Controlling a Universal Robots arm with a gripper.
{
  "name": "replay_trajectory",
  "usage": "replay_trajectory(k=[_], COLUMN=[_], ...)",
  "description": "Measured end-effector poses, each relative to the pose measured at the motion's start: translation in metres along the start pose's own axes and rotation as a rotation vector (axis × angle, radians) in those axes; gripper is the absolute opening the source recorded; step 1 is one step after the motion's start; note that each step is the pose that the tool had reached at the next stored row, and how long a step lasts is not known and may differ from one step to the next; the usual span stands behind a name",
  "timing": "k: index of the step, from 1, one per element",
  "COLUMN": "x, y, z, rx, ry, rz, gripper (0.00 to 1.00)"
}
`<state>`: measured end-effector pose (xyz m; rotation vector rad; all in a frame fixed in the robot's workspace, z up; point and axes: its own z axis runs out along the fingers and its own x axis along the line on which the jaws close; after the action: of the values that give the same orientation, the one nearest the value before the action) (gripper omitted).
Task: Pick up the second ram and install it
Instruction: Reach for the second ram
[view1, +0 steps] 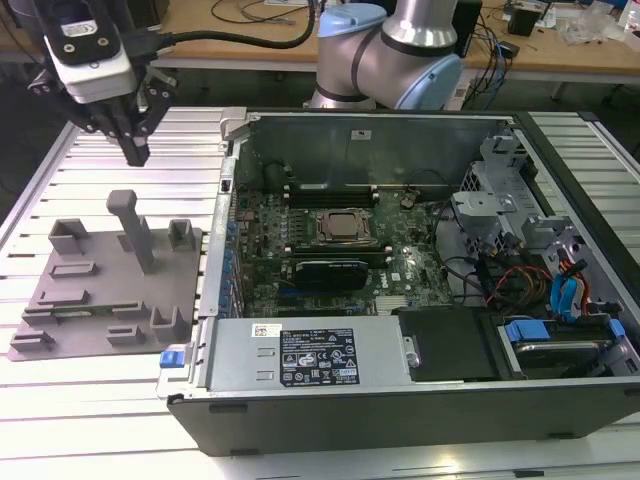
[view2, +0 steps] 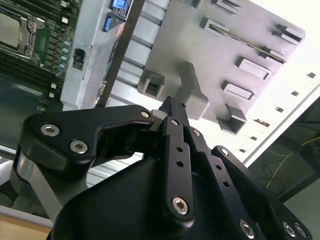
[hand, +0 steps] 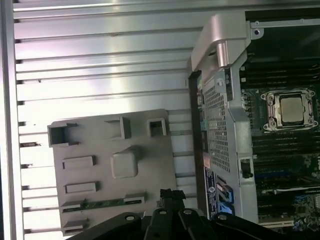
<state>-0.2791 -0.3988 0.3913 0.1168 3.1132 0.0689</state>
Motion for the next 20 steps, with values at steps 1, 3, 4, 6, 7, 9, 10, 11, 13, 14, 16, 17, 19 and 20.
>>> replay_trajectory(k=[1, 3, 4, 6, 7, 9, 10, 11, 13, 14, 16, 17, 19, 20], x=[0.0082, 0.0214, 0.0261, 0.0359, 0.0421, 0.0519, 0.0578, 0.0623, 0.0723, 0.0755, 0.0831, 0.0885, 0.0968, 0.1029], y=[-0.0006, -0.0016, -0.002, -0.0027, -0.0032, -0.0039, -0.0044, -0.0047, -0.0055, -0.0057, -0.0063, -0.0067, -0.0074, -0.0078], z=[-0.0001, -0.0001, -0.0001, -0.0001, -0.0001, -0.0001, -0.0001, -0.0001, 0.0, 0.0, 0.0001, 0.0003, 0.0004, 0.0006], rx=[-0.0001, 0.0, 0.0, 0.0, 0.0, 0.0, 0.0, 0.0, 0.0, 0.0, 0.0, 0.0, 0.0, 0.0], ry=[0.0, 0.0, 0.0, 0.0, 0.0, 0.0, 0.0, 0.0, -0.0001, 0.0, 0.0, -0.0001, 0.0, 0.0], rz=[0.0, 0.0, 0.0, 0.0, 0.0, 0.0, 0.0, 0.0, 0.0, 0.0, 0.0, 0.0, 0.0, 0.0], gripper=[0.08, 0.08, 0.08, 0.08, 0.08, 0.08, 0.08, 0.08, 0.08, 0.08, 0.08, 0.08, 0.08, 0.08])
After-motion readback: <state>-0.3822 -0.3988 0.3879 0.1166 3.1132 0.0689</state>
